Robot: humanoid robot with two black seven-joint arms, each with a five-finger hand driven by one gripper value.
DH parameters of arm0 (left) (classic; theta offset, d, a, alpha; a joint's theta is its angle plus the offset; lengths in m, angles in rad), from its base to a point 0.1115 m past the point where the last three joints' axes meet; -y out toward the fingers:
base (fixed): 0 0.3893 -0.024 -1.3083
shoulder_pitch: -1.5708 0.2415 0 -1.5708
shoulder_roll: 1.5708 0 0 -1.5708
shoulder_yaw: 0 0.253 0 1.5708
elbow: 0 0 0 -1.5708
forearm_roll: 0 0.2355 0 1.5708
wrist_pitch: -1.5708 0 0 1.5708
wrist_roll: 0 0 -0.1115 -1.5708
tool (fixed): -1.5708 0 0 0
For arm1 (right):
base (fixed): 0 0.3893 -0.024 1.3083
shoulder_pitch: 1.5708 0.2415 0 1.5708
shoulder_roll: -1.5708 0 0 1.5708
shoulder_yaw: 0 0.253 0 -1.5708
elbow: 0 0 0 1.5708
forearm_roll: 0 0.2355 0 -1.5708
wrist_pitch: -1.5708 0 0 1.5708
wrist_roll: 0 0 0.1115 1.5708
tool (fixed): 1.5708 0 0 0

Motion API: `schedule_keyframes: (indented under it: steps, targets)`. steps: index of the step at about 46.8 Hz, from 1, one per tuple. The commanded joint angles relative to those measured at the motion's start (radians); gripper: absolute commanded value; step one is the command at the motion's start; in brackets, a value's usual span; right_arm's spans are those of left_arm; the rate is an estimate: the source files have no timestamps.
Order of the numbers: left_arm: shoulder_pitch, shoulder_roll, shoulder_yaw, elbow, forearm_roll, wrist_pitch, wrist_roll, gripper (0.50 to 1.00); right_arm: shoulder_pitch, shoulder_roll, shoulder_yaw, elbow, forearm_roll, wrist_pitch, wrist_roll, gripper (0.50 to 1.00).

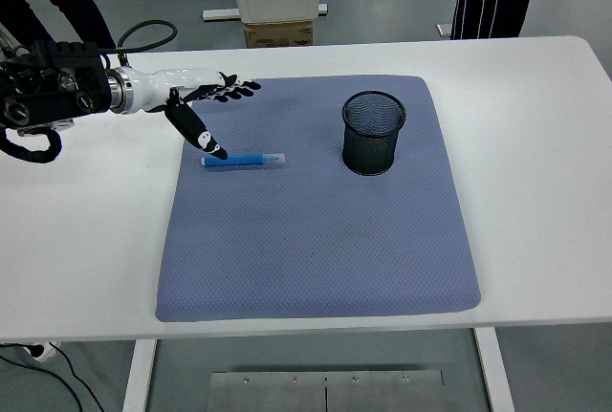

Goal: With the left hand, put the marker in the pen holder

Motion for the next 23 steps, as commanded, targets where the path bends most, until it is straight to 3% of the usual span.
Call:
schedule_keyframes:
  steps: [1,23]
  targets:
    - [-0.021,-0.002,0.018,0.002,0.026,0.0,0.0,1.0,0.0,0.0,0.0,0.0,0.0,0.0,0.0,1.0]
    - [-0.044,-0.11,0.111,0.043,0.078,0.005,0.018,1.0,0.0,0.0,0.0,0.0,0.0,0.0,-0.001,1.0]
